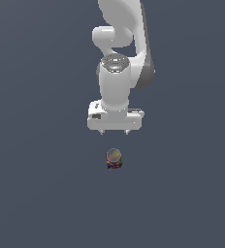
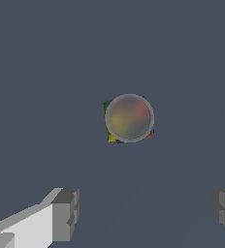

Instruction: Pick up the object and move it to a goal position.

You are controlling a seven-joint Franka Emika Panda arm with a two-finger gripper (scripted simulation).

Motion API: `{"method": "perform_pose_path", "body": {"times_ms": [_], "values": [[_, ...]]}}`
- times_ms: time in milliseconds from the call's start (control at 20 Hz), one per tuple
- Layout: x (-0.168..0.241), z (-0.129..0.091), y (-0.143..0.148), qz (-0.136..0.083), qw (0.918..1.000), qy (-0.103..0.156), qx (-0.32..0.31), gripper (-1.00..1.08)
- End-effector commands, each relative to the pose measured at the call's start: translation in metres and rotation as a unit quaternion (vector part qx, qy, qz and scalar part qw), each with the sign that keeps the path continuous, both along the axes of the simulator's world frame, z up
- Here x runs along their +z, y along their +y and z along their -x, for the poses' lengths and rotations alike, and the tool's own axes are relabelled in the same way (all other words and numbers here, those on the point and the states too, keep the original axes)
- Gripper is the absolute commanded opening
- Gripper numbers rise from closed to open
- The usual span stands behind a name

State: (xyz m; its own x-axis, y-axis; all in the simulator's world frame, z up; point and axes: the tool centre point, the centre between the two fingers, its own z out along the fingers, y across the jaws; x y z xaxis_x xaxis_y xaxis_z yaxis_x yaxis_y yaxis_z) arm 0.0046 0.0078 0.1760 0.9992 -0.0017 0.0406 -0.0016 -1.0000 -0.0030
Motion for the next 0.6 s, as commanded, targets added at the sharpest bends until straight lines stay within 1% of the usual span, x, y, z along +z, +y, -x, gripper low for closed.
{"method": "perform_pose_path", "body": {"times_ms": [0,150,400,550], "values": [[0.0,0.0,0.0,0.0,1.0,0.0,0.0,1.0],[0.0,0.0,-0.002,0.003,1.0,0.001,0.001,1.0],[-0.001,0.003,-0.009,0.016,0.9998,0.006,0.004,1.0],[0.0,0.004,-0.01,0.017,0.9998,0.006,0.003,1.0]]}}
